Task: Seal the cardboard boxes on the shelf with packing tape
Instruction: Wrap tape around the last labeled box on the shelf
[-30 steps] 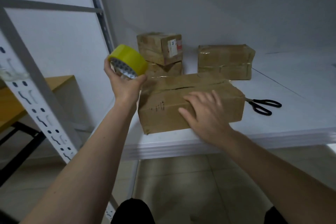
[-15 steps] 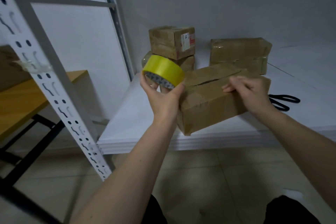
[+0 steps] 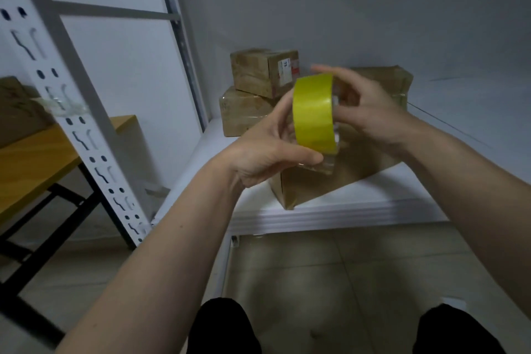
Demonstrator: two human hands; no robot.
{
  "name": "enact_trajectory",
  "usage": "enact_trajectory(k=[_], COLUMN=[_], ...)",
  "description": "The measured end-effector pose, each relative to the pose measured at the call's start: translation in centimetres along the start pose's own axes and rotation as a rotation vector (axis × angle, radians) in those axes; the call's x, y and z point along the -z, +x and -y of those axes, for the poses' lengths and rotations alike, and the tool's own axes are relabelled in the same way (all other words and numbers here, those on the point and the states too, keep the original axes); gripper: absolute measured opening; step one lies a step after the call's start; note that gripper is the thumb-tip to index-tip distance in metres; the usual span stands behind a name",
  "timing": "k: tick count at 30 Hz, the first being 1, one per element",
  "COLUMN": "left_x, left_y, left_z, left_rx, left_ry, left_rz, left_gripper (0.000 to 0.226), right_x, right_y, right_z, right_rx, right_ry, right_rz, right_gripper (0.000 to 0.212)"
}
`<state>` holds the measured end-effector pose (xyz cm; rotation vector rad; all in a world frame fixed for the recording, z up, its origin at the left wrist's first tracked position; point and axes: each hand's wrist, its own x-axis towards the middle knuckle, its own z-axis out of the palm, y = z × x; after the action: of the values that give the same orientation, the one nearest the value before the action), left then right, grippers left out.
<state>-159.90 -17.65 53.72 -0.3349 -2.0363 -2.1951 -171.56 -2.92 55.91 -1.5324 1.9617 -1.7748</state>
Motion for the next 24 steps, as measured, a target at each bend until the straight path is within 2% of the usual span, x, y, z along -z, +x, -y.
enact_trajectory(k=[2,5,6,9,12,15,17,19,21,24], left_x=[0.0,0.0,-0.1,0.2,1.0,1.3,1.5,1.6,1.7,1.8], left_y=[0.1,0.6,0.6,0.4,0.3,0.5,0.9,1.1,1.2,1.3], left_z=[-0.6,-0.8,-1.0,-1.4,-1.5,-1.7,-1.8,-2.3,-2.9,-3.7], left_rx=[0.025,0.083,0.110,0.180,0.244,0.255,0.246,0.236,0.238,0.234], left_ry=[0.040,0.037,0.025,0.076,0.044,-0.024,0.020,0.086,0.070,0.106], left_rz=[0.097,0.064,0.033,-0.031,-0.119,-0.191,-0.242,-0.251,-0.256,-0.268], left_gripper=[0.106,0.101,0.089,0.026,0.011,0.012,0.017,0.013,0.032,0.039], right_x=[-0.1,0.1,0.3,0.6,0.0,-0.6,-0.7,-0.8,-0.8,-1.1], right_y=[0.4,0.4,0.4,0.3,0.0,-0.7,-1.0,-1.1,-1.0,-1.3], right_z=[0.7,1.3,1.4,2.0,2.7,3.0,3.1,3.1,3.0,2.9], right_rx=[0.047,0.111,0.133,0.173,0.161,0.110,0.112,0.095,0.080,0.102], right_ry=[-0.045,-0.130,-0.158,-0.228,-0.241,-0.310,-0.382,-0.434,-0.470,-0.448], right_rz=[-0.089,-0.188,-0.229,-0.319,-0.376,-0.438,-0.458,-0.467,-0.475,-0.444], right_gripper=[0.048,0.049,0.048,0.053,0.053,0.046,0.042,0.038,0.032,0.026])
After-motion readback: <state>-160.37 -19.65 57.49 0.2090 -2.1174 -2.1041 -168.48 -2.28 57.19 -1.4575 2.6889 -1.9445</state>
